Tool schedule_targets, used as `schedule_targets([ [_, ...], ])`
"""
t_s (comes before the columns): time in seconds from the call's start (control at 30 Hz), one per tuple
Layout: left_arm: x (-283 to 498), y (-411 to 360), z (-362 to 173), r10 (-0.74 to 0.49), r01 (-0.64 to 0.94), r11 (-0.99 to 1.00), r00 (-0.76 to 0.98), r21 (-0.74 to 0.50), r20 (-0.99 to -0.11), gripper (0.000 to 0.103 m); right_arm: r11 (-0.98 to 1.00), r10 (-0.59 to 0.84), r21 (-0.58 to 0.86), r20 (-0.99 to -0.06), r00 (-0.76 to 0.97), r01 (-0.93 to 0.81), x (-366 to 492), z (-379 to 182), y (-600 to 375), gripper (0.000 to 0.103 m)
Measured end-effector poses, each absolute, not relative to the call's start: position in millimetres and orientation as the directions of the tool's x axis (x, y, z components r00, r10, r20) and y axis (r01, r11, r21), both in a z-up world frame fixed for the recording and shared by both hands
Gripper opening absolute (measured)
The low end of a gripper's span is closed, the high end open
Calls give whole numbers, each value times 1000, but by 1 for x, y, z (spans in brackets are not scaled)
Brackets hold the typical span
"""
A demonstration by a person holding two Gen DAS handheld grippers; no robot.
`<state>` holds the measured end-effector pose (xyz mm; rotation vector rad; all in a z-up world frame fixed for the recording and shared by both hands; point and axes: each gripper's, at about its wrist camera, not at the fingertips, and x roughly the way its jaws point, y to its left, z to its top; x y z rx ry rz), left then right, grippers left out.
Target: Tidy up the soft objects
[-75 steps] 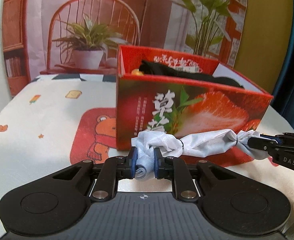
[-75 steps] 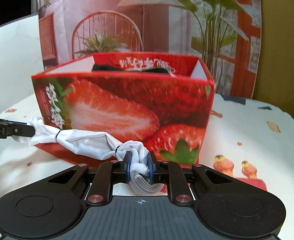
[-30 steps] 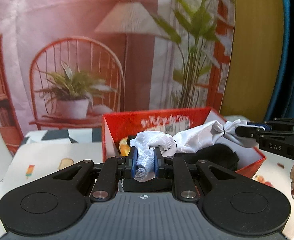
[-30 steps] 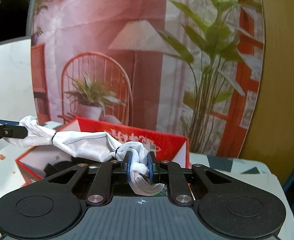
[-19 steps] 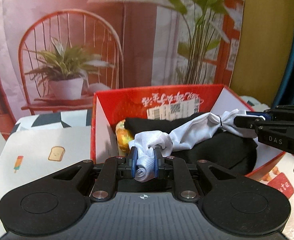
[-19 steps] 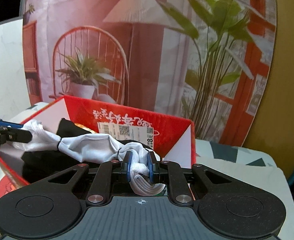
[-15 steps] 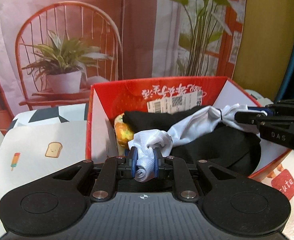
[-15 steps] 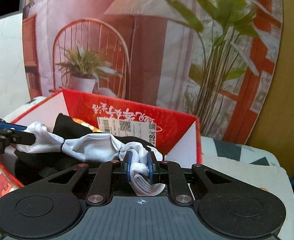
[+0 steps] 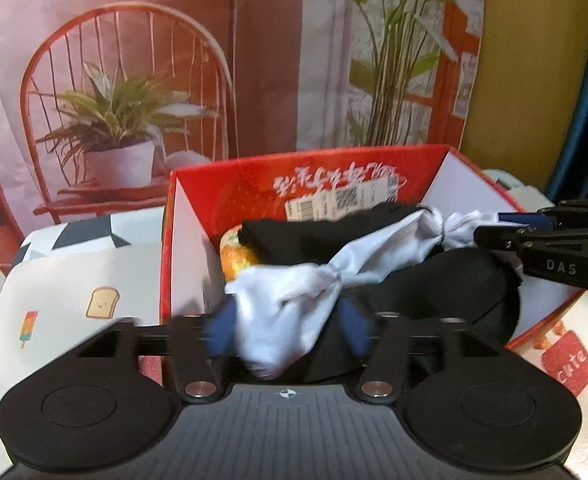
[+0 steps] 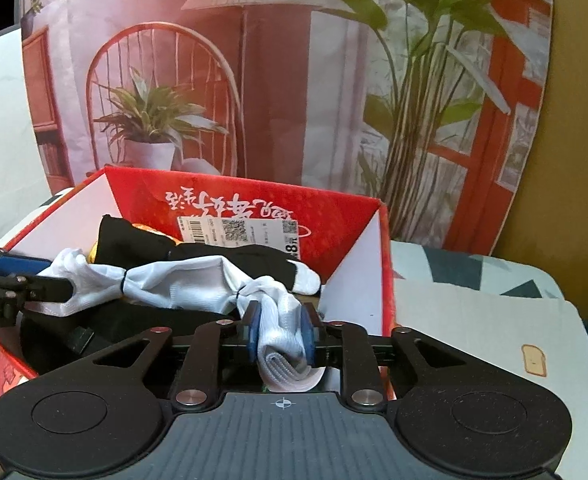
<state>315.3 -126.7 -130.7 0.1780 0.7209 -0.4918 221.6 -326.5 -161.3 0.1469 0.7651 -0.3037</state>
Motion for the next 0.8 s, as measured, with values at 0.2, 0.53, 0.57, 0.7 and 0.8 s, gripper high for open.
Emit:
schedule_targets([
  [0.2,301,-122,-109,-394,478,878,687,-28,-610,100,946,-218,37,-664,715,323,208,-147,-322,58],
  [0.53,270,-114,-80,-308,399,916,766,41,-564,103,941,-198,107,-596,778,322,185,-117,-311,103],
  [0.57,265,-112,-76,-290,383,922,780,58,-555,103,939,-197,116,-592,781,324,183,-115,-309,103],
  [0.7,250,-103,-60,-247,338,937,817,86,-520,103,938,-187,139,-567,802,317,173,-103,-301,103],
  [0.8,241,-96,-48,-235,318,945,825,77,-514,103,935,-202,136,-555,807,328,167,-95,-294,103],
])
